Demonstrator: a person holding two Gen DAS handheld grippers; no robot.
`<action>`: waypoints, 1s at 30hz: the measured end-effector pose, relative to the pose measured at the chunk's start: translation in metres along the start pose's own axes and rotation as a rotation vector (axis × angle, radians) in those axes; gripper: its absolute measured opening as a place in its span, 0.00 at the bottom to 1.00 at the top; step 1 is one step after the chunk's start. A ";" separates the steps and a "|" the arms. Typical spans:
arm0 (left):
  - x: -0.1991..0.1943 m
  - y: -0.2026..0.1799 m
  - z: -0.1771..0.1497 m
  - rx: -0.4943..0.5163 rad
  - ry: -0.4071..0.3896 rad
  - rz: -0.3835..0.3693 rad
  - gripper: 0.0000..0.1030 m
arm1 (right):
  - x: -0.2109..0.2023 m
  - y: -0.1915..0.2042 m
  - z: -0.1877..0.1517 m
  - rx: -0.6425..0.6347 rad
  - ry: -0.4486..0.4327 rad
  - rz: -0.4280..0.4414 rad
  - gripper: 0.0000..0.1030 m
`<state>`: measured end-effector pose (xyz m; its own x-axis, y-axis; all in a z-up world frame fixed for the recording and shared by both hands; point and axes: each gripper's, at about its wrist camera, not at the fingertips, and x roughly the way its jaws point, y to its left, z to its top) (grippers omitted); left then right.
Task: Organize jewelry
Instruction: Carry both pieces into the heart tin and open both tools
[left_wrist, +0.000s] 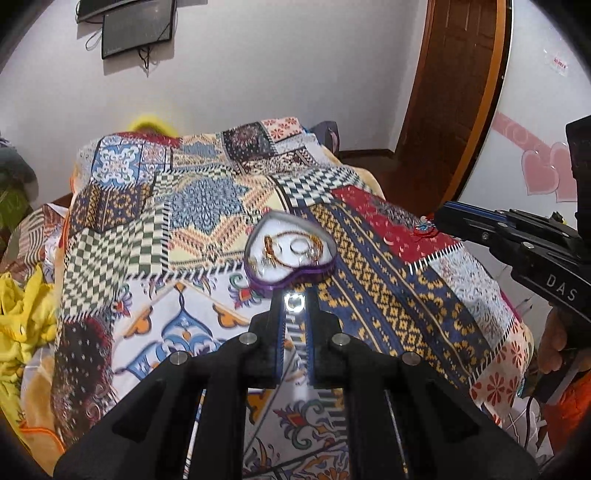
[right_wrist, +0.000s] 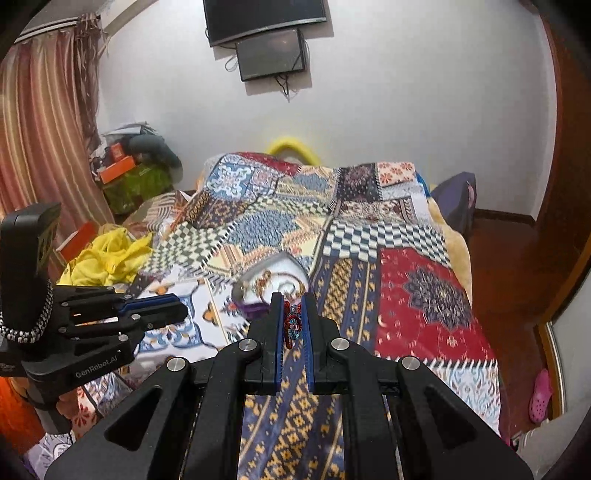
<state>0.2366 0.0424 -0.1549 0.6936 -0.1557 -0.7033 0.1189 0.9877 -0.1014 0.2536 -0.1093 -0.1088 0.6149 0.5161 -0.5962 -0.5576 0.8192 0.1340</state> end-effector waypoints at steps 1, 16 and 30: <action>0.000 0.000 0.002 0.000 -0.005 0.000 0.08 | 0.001 0.001 0.003 -0.003 -0.005 0.003 0.08; 0.022 0.013 0.029 0.020 -0.041 0.008 0.08 | 0.038 0.012 0.031 -0.034 -0.018 0.038 0.08; 0.077 0.040 0.033 -0.051 0.046 -0.033 0.08 | 0.102 0.005 0.033 -0.003 0.107 0.089 0.08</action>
<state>0.3179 0.0693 -0.1897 0.6568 -0.1882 -0.7302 0.1034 0.9817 -0.1600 0.3317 -0.0449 -0.1429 0.5003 0.5572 -0.6628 -0.6089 0.7706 0.1882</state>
